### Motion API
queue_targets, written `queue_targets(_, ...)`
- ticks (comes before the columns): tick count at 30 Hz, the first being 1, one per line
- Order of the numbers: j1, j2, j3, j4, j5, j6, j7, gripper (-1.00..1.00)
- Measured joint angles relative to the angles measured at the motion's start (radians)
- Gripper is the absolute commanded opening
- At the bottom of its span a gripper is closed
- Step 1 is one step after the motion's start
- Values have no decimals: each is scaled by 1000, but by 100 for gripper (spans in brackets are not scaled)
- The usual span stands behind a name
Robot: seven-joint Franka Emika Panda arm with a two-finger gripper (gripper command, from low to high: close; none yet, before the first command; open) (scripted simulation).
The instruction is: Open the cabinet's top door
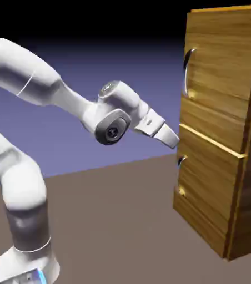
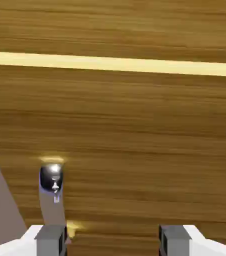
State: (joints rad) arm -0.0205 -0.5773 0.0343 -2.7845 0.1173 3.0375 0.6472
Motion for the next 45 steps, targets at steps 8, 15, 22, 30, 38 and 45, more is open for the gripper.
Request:
queue_targets(8, -96, -22, 102, 76, 348, 1, -278, 0)
queue_targets(15, -181, -41, 191, 142, 652, 3, -522, 0)
queue_targets(22, -265, -60, 280, 208, 957, 4, -765, 0)
queue_targets(30, -361, -81, 381, 283, 1305, 5, -1044, 0)
queue_targets(38, -458, -103, 483, 359, 1653, 7, -1322, 0)
queue_targets(45, -542, -122, 572, 425, 1957, 8, -1565, 0)
